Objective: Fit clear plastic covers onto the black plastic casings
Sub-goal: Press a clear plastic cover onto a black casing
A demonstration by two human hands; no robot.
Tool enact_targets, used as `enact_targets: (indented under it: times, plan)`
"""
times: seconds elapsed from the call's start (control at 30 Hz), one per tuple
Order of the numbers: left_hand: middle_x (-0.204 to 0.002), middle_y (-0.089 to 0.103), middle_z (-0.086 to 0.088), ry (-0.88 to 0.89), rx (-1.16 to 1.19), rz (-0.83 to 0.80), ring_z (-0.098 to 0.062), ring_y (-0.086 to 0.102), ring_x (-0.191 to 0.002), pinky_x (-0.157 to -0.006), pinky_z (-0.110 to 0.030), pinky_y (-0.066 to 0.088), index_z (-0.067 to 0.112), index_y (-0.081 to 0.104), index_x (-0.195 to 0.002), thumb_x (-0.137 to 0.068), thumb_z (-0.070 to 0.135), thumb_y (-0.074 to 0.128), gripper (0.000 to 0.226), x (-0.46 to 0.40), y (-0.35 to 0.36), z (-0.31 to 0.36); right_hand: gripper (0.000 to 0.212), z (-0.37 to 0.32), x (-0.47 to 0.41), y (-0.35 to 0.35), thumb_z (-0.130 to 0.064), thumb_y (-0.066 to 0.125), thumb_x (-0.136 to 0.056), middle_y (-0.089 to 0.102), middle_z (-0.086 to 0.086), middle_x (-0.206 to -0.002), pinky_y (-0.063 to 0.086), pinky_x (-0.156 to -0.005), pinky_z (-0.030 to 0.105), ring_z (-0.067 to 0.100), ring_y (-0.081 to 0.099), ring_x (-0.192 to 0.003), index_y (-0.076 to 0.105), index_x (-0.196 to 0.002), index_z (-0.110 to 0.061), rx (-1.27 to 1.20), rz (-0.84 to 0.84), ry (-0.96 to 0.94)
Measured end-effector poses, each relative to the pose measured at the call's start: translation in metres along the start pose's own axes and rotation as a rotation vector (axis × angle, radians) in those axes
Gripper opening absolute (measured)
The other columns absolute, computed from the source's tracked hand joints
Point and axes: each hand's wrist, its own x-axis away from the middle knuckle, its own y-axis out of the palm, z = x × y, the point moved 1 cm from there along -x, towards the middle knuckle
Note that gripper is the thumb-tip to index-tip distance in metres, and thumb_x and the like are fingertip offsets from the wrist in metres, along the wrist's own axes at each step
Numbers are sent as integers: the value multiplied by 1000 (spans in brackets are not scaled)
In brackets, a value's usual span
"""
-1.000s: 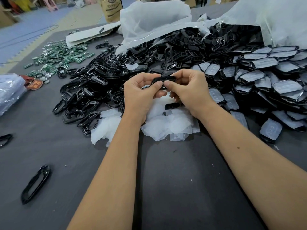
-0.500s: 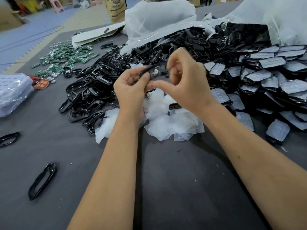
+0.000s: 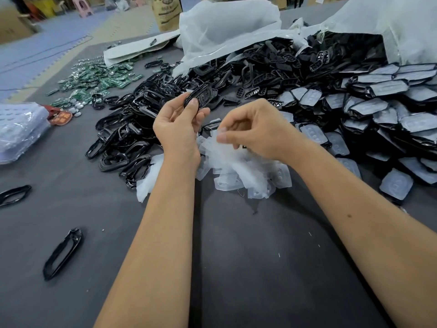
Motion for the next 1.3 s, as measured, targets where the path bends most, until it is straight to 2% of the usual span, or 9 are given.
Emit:
enact_targets:
  times: [0.07,0.23,0.43,0.6,0.7,0.9,1.03,1.13,1.3]
  plan:
    - [-80,65,-7,-4,13,4,-17,70,-60,-57,-18,53,5,69,-98,-93,-10,66,16,0,1,0,7,5,0,-3,-6,78,-91,72,16,-71,50,-54,22,15,62,-52,74,-88,-1,5,99,-7]
    - [-83,66,-7,10,18,19,-16,70,-60,-57,-18,54,3,69,-101,-93,-9,67,15,2,2,1,11,12,2,-1,-3,64,-99,74,7,-73,52,-53,23,16,66,-51,72,-92,-4,106,125,27]
    - [-75,68,-1,18,48,-12,-17,70,-60,-58,-19,54,3,69,-101,-93,-9,66,15,4,4,4,29,2,6,5,6,57,-89,69,10,-70,56,-63,35,23,66,-59,78,-95,-14,295,142,-57]
    - [-74,67,-2,21,43,-60,-18,69,-60,-58,-20,54,2,68,-104,-93,-9,67,15,5,6,7,16,-10,4,17,-12,79,-83,61,-11,-78,49,-71,31,-3,50,-67,68,-85,-23,552,2,-95]
    - [-78,67,-4,27,58,-69,-18,69,-60,-57,-19,54,3,69,-101,-93,-9,67,15,6,9,11,24,-10,3,16,-12,82,-84,57,-16,-71,45,-68,28,0,51,-65,62,-81,-26,530,22,-45]
    - [-91,64,-17,-44,122,-24,-17,70,-59,-54,-20,55,4,69,-97,-93,-11,66,15,18,29,0,2,-13,3,20,-8,66,-83,67,3,-79,53,-72,39,24,63,-76,66,-83,-10,640,-1,-93]
    - [-84,62,-14,-17,65,95,-22,67,-61,-60,-30,57,3,68,-97,-92,-11,66,15,23,35,-16,9,-16,0,9,-2,57,-82,59,1,-68,41,-60,36,19,51,-60,56,-76,-9,527,-9,-38]
    - [-83,59,-14,-2,-17,138,-18,63,-57,-62,-29,55,4,68,-98,-92,-10,66,14,18,27,-20,16,-15,0,-5,-3,58,-93,73,1,-76,54,-64,34,17,69,-68,53,-82,-13,293,-36,13]
    - [-76,61,-8,-27,-170,36,-25,71,-60,-67,-31,61,-1,68,-101,-91,-10,67,14,9,16,-19,11,-3,4,-9,-7,64,-100,79,13,-82,42,-43,24,27,71,-58,53,-98,-6,-269,270,-26]
